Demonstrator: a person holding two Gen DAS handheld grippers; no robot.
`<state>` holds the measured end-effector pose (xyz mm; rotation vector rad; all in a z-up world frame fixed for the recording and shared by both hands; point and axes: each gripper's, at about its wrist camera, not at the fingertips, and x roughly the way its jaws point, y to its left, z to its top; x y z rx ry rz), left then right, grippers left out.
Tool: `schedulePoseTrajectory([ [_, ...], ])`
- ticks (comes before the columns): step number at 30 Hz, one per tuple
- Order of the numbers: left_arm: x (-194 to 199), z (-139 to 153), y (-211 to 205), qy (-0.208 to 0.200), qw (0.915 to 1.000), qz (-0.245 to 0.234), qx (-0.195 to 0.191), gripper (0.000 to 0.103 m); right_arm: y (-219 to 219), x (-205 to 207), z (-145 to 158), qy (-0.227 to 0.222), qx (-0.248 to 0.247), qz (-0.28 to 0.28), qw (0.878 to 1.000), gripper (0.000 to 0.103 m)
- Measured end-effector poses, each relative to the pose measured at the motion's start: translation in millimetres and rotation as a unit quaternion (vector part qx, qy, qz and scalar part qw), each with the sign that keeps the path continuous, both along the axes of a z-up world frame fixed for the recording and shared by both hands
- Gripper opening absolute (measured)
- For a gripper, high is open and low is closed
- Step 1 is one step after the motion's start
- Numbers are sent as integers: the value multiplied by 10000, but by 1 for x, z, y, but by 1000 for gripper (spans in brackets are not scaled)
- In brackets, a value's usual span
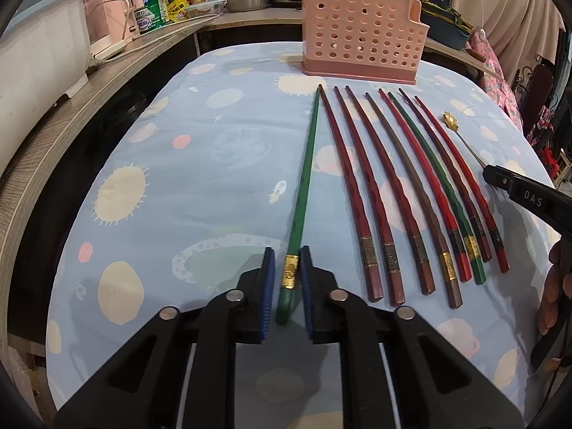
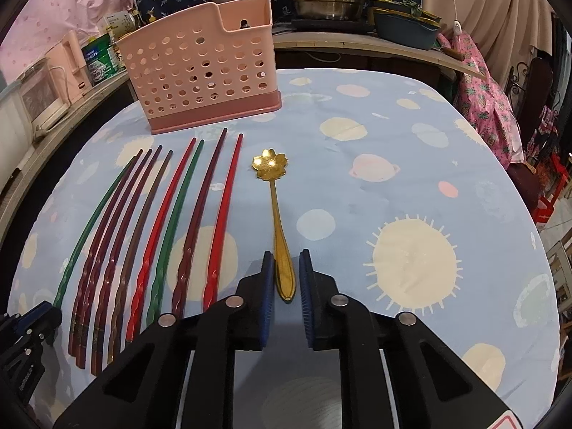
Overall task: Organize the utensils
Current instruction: 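Grasp the green chopstick with the left tool while the right tool grasps the gold spoon, then lift the green chopstick with the left tool while the right tool lifts the gold spoon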
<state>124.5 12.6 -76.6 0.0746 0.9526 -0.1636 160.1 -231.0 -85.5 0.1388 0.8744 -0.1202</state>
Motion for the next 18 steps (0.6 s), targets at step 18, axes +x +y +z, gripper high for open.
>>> schedulePoseTrajectory([
  [18, -26, 0, 4, 9, 10000, 0, 25, 7, -2, -56, -1, -9, 126, 8, 9999, 10],
])
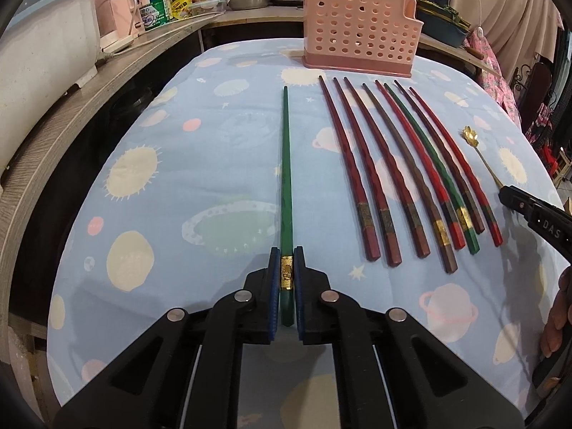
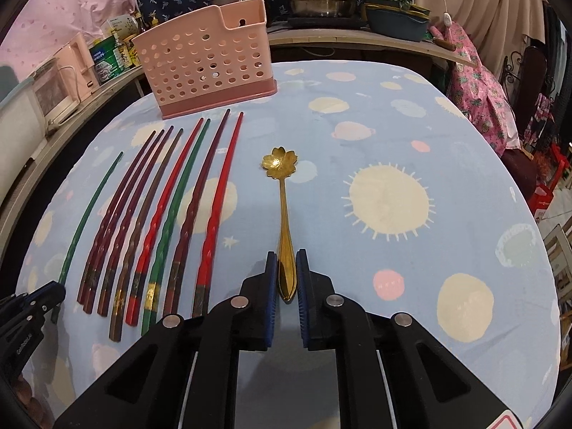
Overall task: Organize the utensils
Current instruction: 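Lift the green chopstick with the left tool while the right tool lifts the gold spoon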
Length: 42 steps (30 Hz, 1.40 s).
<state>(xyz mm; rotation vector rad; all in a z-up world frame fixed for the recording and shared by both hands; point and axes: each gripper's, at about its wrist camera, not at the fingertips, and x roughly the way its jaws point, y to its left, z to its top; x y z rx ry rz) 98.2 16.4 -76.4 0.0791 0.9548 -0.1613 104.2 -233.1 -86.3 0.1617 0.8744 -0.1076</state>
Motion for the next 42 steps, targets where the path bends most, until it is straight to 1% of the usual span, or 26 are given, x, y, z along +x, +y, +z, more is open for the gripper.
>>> schedulePoseTrajectory([
  [6, -4, -1, 2, -1, 10000, 7, -25, 7, -3, -9, 0, 7, 146, 37, 9999, 10],
  [10, -6, 0, 3, 12, 10000, 13, -27, 7, -14, -12, 0, 34, 591, -67, 9982, 10],
  [11, -6, 0, 3, 19, 10000, 18, -43, 7, -16, -12, 0, 35, 639, -72, 9979, 10],
  [17, -6, 0, 7, 53, 9999, 35, -149, 7, -11, -13, 0, 46, 516, -16, 9987, 10],
  [22, -5, 3, 7, 43, 9998, 3, -212, 7, -10, -20, 3, 13, 579, 2, 9983, 10],
  [25, -6, 10, 7, -40, 9997, -1, -239, 7, -12, -26, 4, 26, 677, -36, 9977, 10],
  [28, -7, 16, 9, -95, 9995, 2, -300, 7, -14, -34, -1, 105, 908, -52, 9958, 10],
  [30, -9, 18, 9, -103, 9994, 10, -316, 7, -13, -41, -1, 117, 934, -33, 9956, 10],
  [37, -16, 8, 18, 117, 9989, 124, -444, 7, -13, -57, -1, 219, 1173, 17, 9929, 10],
  [42, -16, 10, 21, 133, 9984, 129, -536, 7, -10, -60, 0, 256, 1204, 103, 9923, 10],
])
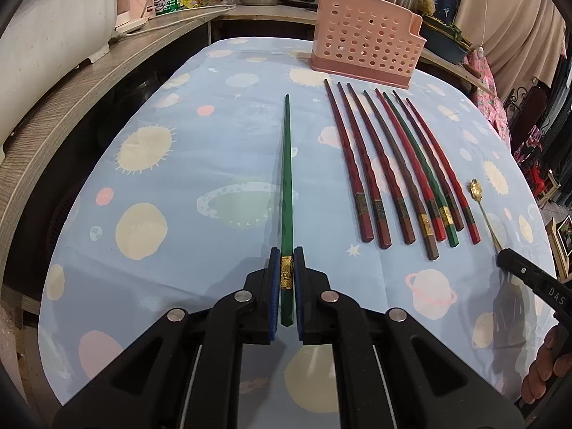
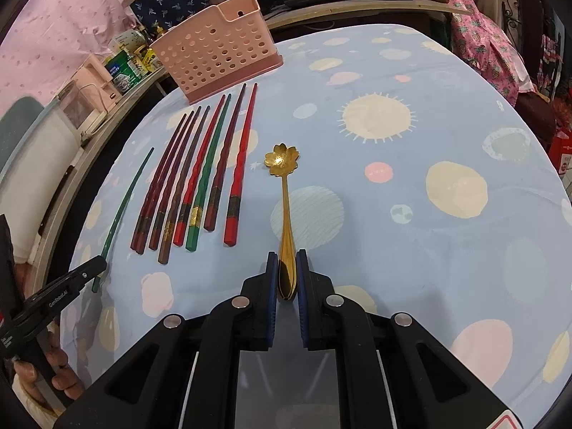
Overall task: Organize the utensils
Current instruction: 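Lift the green chopstick with the left tool while the right tool lifts the gold spoon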
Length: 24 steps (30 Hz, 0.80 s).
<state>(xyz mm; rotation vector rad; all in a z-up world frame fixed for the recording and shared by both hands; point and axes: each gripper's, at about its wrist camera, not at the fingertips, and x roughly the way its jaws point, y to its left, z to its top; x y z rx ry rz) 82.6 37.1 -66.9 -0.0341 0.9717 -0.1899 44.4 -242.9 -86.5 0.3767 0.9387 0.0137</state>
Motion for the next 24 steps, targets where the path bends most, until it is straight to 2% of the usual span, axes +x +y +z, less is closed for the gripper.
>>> schedulePoseTrajectory([
  [3, 2, -5, -2, 85, 9999, -44, 38, 7, -2, -3, -2, 18, 170, -11, 9999, 10],
  [9, 0, -9, -2, 120, 9999, -58, 42, 7, -19, -10, -9, 145, 1018, -127, 9946, 10],
  [12, 0, -9, -2, 116, 9999, -55, 52, 7, -21, -12, -10, 211, 1063, -157, 9940, 5],
  [17, -2, -8, -3, 89, 9999, -81, 60, 7, -8, -13, -4, 183, 618, -54, 9979, 2],
  [21, -5, 5, -2, -64, 10000, -48, 59, 7, 10, -16, 16, -64, -201, 81, 9997, 2],
  [24, -6, 23, 1, -272, 9996, -27, 44, 7, 21, -15, 41, -337, -856, 148, 9957, 2],
])
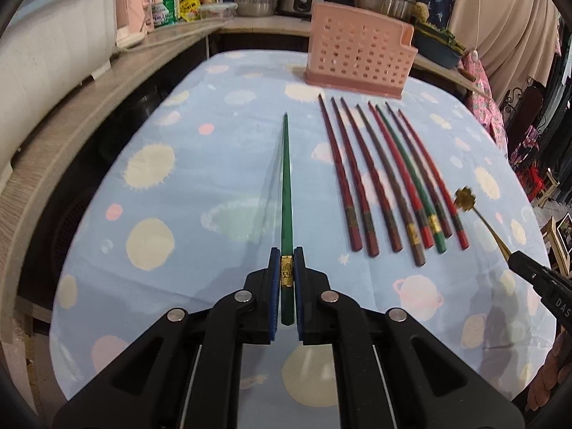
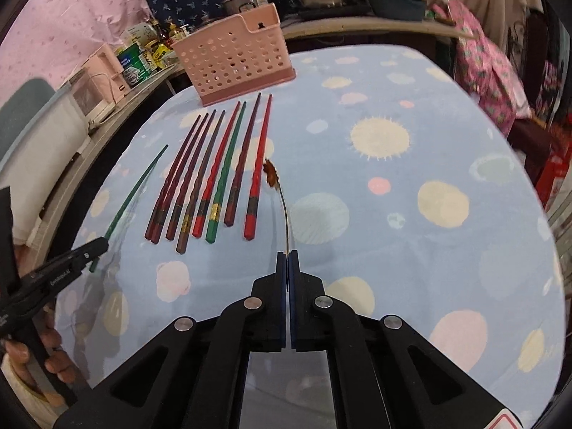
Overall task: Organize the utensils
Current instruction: 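Lift the green chopstick with the left tool while the right tool lifts the gold spoon, then lower the chopstick and spoon into the pink holder and open both tools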
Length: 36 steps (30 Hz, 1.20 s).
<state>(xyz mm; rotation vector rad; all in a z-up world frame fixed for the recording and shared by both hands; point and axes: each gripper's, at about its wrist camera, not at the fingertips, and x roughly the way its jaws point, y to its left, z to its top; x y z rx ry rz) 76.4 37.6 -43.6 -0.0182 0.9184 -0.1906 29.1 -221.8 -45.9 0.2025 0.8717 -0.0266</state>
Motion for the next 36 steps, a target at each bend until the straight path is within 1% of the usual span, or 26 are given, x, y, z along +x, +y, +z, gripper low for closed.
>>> schedulePoseTrajectory([
  [3, 3, 23, 4, -194, 9997, 54, -111, 7, 1, 6, 23, -239, -298, -13, 9993, 2],
  [8, 17, 71, 8, -726, 9972, 136, -143, 7, -2, 23, 63, -700, -482, -59, 9964, 2],
  [13, 41, 120, 2, -1277, 9916, 132, -129, 7, -7, 51, 102, -1192, -667, -119, 9906, 2],
  [18, 73, 166, -10, -1852, 9826, 93, -128, 7, -14, 94, 126, -1432, -767, -122, 9866, 2],
  [23, 110, 209, -20, -2367, 9712, 165, -209, 7, -18, 145, 140, -1427, -753, 27, 9869, 2],
  [28, 151, 248, -28, -2787, 9589, 242, -473, 7, -18, 196, 149, -1219, -681, 192, 9900, 2],
  [32, 181, 266, -40, -2998, 9520, 233, -568, 7, -19, 227, 147, -982, -655, 277, 9926, 2],
  [36, 206, 273, -50, -3055, 9496, 221, -659, 7, -18, 251, 140, -744, -670, 325, 9944, 2],
])
